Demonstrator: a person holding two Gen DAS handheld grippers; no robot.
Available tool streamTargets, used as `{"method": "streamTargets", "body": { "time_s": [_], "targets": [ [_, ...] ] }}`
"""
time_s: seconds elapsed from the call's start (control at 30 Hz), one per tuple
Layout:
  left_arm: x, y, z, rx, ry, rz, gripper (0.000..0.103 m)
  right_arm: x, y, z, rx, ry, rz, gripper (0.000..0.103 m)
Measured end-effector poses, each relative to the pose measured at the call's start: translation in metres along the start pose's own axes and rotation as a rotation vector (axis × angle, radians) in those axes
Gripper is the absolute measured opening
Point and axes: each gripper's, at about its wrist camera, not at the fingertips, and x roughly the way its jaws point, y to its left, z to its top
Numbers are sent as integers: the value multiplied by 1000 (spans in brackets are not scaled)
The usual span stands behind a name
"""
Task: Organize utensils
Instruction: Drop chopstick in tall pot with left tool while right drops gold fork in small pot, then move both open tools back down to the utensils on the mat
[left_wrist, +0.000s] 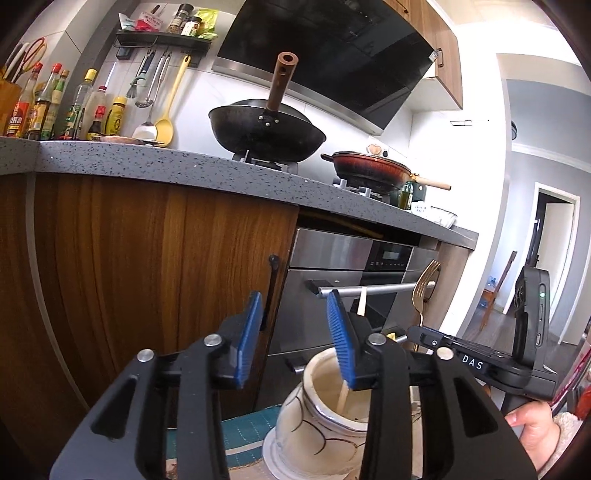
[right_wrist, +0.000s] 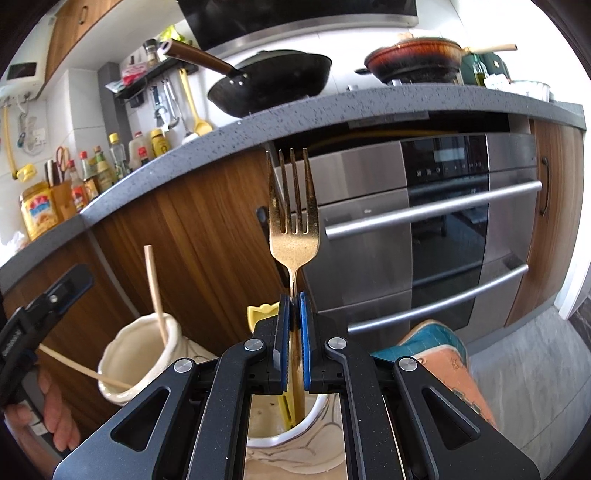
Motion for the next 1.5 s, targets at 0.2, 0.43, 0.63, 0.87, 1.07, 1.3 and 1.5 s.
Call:
{"method": "streamTargets", "body": {
  "time_s": [0.2, 0.43, 0.63, 0.87, 1.07, 1.3, 1.5],
  "targets": [
    [-3, 7, 1, -1, -1, 20, 44, 4, -6, -1, 23, 19, -12, 7],
    [-9, 13, 7, -5, 0, 41, 49, -7, 1, 4, 3, -5, -13, 26],
    [-29, 12, 7, 38, 23, 79, 81, -41, 10, -5, -11, -35, -5, 50],
    [-65, 3, -11, 105, 72, 116, 97, -79, 16, -39, -1, -23, -8, 86],
    [-85, 4, -35, 80, 166, 132, 97, -99, 20, -71, 4, 10, -9, 94],
    [-91, 4, -79, 45, 336, 155, 97, -94, 15, -101, 47, 130, 22, 96],
    [-88, -10, -112, 99, 477, 172, 97, -89, 19, -117, 5, 161, 16, 96]
  ]
}}
